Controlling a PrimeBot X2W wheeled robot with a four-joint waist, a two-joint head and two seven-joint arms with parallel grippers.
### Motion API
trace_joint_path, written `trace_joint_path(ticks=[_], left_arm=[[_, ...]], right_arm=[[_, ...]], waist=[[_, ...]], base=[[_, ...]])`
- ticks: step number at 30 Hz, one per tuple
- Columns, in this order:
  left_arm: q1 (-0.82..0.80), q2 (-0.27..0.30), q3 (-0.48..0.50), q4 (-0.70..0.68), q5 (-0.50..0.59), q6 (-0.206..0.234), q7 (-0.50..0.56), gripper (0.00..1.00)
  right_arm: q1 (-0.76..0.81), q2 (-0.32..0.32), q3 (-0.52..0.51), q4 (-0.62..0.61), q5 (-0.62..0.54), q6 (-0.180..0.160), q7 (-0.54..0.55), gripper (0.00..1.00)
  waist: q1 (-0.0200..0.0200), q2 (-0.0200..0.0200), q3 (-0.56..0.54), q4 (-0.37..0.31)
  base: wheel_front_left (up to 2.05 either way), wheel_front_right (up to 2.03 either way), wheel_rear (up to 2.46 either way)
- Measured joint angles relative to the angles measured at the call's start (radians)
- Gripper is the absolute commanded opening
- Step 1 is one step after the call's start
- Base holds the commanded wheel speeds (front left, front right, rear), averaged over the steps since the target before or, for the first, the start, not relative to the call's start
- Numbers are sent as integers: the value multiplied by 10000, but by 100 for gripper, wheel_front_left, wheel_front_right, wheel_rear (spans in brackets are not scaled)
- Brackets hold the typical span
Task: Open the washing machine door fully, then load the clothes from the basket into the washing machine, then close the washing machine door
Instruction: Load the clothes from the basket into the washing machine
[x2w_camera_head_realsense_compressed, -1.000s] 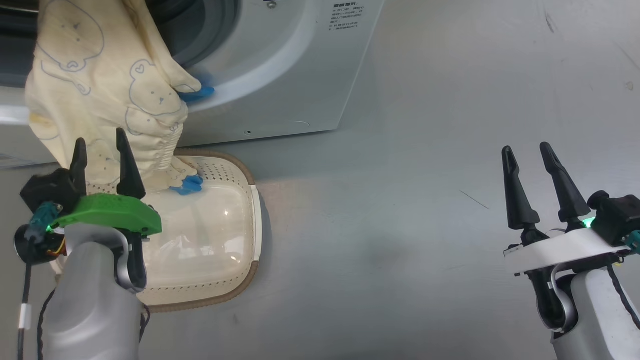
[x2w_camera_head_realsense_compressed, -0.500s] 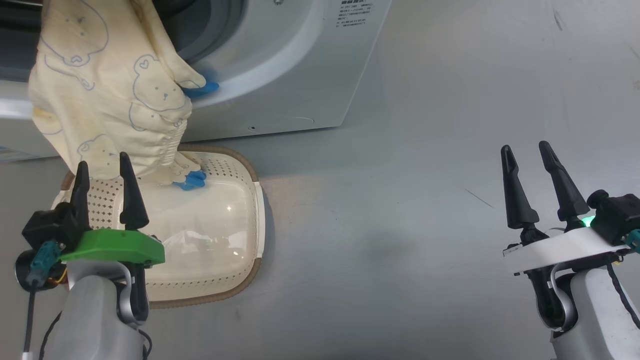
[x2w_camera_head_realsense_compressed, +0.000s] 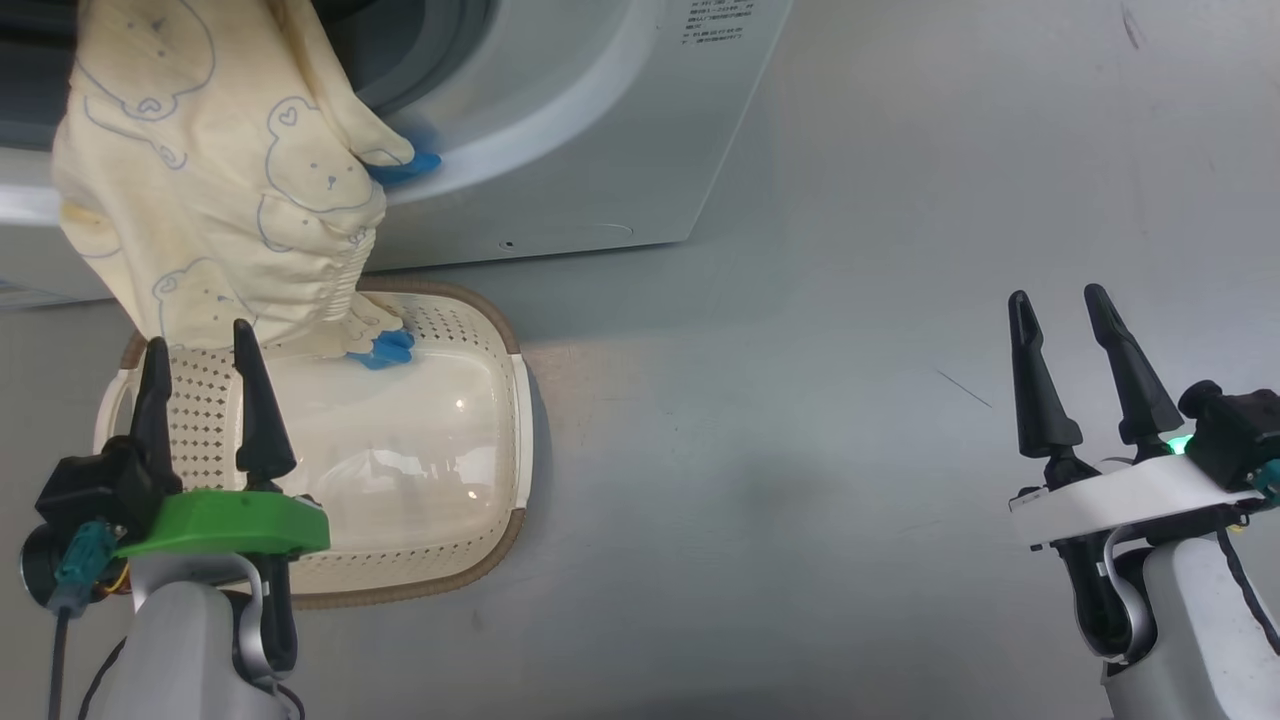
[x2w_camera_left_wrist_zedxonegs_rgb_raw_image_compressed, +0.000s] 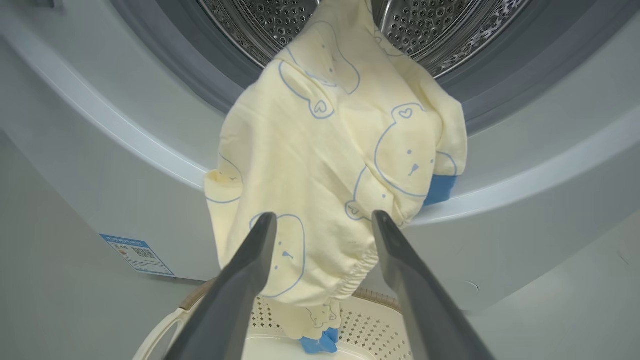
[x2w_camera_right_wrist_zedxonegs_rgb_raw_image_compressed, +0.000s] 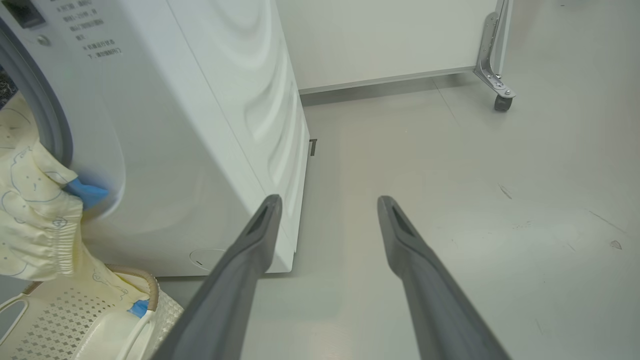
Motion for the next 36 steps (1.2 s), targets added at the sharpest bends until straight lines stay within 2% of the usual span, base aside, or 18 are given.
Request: trace_joint_path(ticks=[16,36], left_arm=[[560,0,-50,-771,0,203,0,100],[900,2,-79,-991,0,303,0,100]], right_arm=[[0,77,-6,157,0,0,0,100],[0,140,21,205,0,0,0,100]], waist=[[0,0,49,-27],[0,0,-34,-221]], base=[[0,0,0],[0,0,0]])
